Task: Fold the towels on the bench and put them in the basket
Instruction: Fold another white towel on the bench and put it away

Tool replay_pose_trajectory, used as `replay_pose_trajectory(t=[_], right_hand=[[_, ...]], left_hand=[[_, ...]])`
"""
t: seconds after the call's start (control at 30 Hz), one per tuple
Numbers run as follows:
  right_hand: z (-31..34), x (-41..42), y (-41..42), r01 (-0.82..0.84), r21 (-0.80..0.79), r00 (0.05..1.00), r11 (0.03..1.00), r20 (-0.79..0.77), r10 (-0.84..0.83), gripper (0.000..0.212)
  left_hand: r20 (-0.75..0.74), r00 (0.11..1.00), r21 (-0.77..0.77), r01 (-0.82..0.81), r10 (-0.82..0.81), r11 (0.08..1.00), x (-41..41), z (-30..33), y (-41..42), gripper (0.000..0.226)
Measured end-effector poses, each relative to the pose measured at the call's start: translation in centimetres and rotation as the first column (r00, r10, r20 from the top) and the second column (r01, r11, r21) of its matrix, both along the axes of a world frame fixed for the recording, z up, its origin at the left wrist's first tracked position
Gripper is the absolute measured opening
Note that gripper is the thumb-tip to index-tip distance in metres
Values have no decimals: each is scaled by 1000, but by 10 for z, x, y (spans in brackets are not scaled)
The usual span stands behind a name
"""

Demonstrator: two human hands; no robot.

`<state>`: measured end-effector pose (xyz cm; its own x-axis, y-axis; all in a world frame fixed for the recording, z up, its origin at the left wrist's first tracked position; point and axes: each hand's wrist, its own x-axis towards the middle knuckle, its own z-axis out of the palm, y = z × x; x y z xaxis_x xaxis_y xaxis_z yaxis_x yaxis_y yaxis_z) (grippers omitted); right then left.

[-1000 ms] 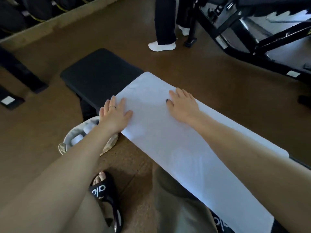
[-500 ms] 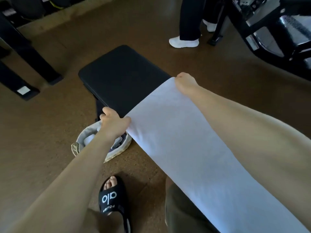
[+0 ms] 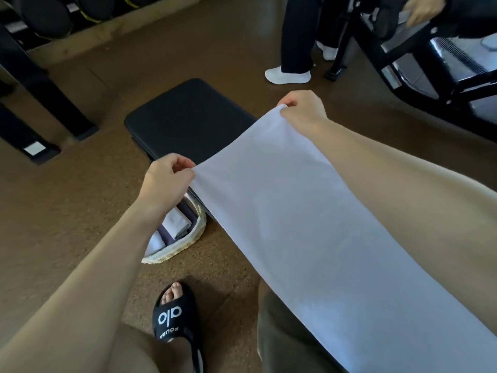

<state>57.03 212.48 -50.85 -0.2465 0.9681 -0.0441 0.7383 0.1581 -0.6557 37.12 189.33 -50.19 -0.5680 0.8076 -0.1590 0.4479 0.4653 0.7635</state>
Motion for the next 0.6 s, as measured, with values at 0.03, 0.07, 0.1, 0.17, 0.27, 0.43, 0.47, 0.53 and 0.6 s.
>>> replay_pose_trajectory(t=[0.03, 0.07, 0.1, 0.17, 0.27, 0.43, 0.47, 0.53, 0.6], right_hand=[[10, 6, -1, 11, 14, 1000, 1000, -16, -11, 22], [20, 15, -5, 25, 23, 999, 999, -44, -24, 20], [29, 25, -9, 42, 16, 996, 999, -80, -40, 19], [44, 50, -20, 77, -19, 985, 997, -155, -79, 18], [60, 93, -44, 152, -204, 926, 967, -313, -211, 18], [75, 174, -94, 216, -403, 772, 890, -487, -408, 19], [74, 194, -106, 220, -397, 745, 891, -522, -417, 17], [68, 234, -127, 206, -367, 699, 907, -594, -399, 17], [61, 271, -148, 227, -348, 677, 910, -615, -404, 14]], left_hand=[[25, 1000, 39, -6, 5, 999, 8, 10, -3, 14], [44, 999, 75, 1, -4, 997, 18, 19, -6, 15], [54, 998, 105, 26, -32, 994, 30, 28, -11, 16], [47, 990, 150, 128, -136, 980, 57, 43, -23, 20], [24, 924, 163, 373, -381, 914, 105, 60, -43, 21], [-2, 739, 146, 666, -673, 731, 193, 77, -80, 24], [3, 702, 139, 705, -712, 696, 210, 78, -88, 22], [3, 637, 135, 764, -771, 631, 240, 76, -103, 18], [-10, 575, 142, 811, -818, 568, 268, 71, -117, 14]])
